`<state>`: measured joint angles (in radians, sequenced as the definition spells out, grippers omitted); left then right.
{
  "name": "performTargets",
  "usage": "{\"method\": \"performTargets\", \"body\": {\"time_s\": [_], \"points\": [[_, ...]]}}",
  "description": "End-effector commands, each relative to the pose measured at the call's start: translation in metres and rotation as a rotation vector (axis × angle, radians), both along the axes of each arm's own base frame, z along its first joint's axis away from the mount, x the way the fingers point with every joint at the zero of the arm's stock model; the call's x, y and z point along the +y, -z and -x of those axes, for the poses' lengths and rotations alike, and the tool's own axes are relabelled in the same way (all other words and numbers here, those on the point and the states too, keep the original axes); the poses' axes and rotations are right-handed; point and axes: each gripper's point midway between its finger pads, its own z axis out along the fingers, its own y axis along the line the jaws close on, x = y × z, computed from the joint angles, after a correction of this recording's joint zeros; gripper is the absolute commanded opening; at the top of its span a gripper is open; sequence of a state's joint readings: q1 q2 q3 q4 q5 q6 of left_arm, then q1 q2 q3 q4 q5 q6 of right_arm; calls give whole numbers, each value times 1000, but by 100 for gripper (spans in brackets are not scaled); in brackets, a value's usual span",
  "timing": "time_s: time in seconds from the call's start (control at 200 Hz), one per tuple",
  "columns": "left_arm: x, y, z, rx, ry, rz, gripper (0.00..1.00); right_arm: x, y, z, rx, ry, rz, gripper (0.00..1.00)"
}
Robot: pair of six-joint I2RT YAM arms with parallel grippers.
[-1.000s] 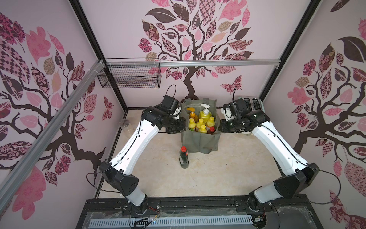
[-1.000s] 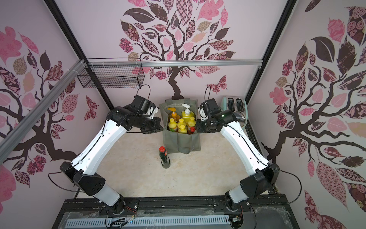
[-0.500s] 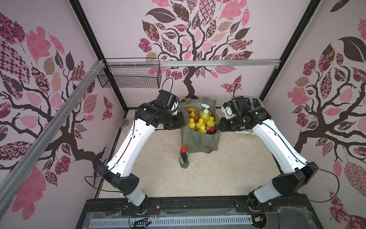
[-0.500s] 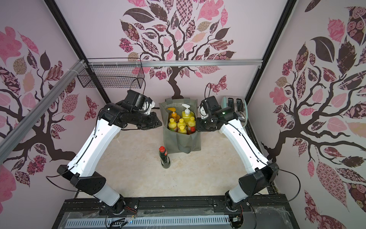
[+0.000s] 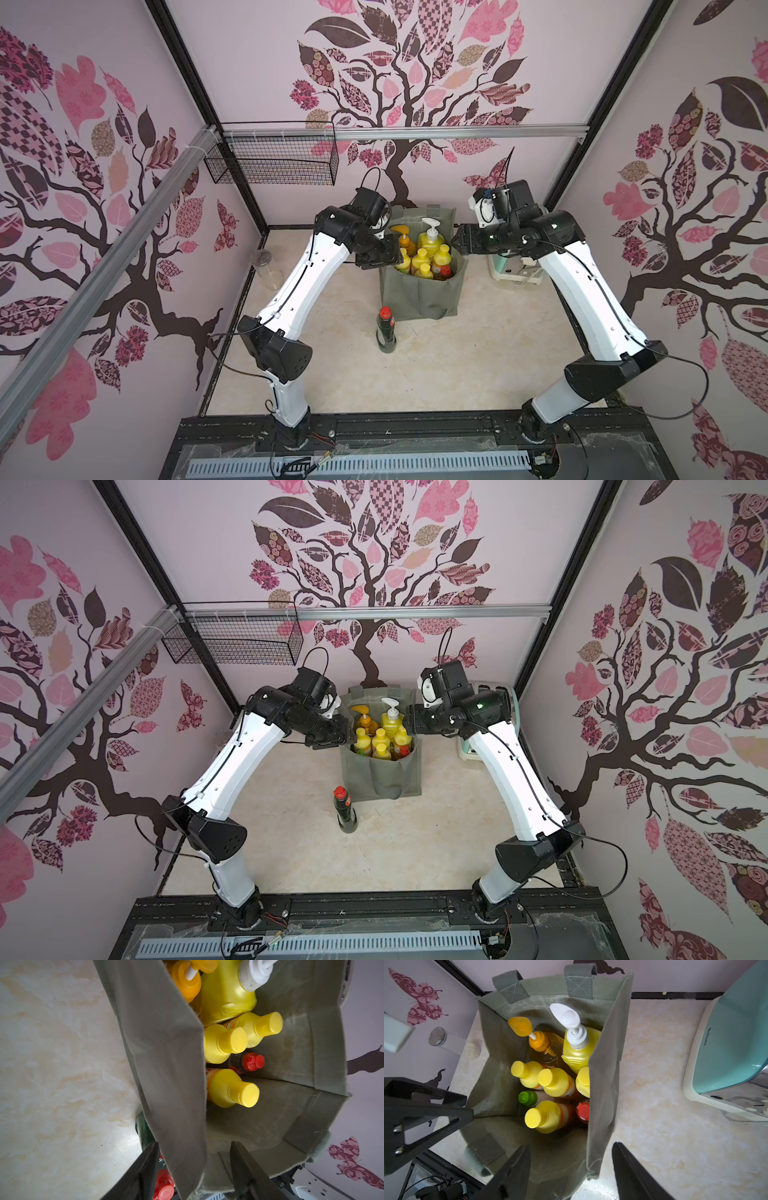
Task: Pack dish soap into the shopping bag
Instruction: Adjust the shopping bag at the center of the board.
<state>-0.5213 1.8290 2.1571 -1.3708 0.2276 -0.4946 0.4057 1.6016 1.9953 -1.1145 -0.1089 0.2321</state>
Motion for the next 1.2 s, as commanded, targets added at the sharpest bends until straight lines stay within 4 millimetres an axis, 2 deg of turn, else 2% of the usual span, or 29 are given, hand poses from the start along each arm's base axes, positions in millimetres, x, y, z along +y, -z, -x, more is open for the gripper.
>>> {"method": "performTargets", "body": {"time_s": [0.0, 0.095, 0.14, 0.22, 0.31, 0.455, 0.605, 0.95, 1.1, 1.165, 1.195], "points": [[8, 1, 1, -20, -3, -36, 54, 1, 12, -5, 29, -7, 18, 65], [10, 8, 4, -10, -3, -47, 43, 3, 23, -5, 54, -13, 18, 61], [11, 10, 5, -6, -4, -51, 35, 3, 29, -4, 68, -16, 21, 56], [12, 9, 7, -12, -8, -52, 15, 3, 37, -1, 86, -25, 29, 44], [14, 7, 10, -15, -12, -56, 0, 1, 41, 3, 95, -25, 33, 30], [16, 1, 16, -20, -14, -50, 0, -2, 39, 8, 92, -20, 39, 0], [18, -12, 23, -35, -20, -34, 0, -5, 28, 9, 74, -12, 33, 0], [24, -33, 28, -71, -39, -23, 0, -5, -12, 6, -17, -1, -3, 0], [23, -41, 25, -87, -41, -16, 0, -5, -15, 8, -25, -2, -5, 0], [24, -45, 25, -96, -43, -16, 0, -6, -13, 10, -20, -5, -4, 10], [24, -47, 25, -101, -42, -14, 4, -6, -13, 10, -22, -4, -5, 15]]}}
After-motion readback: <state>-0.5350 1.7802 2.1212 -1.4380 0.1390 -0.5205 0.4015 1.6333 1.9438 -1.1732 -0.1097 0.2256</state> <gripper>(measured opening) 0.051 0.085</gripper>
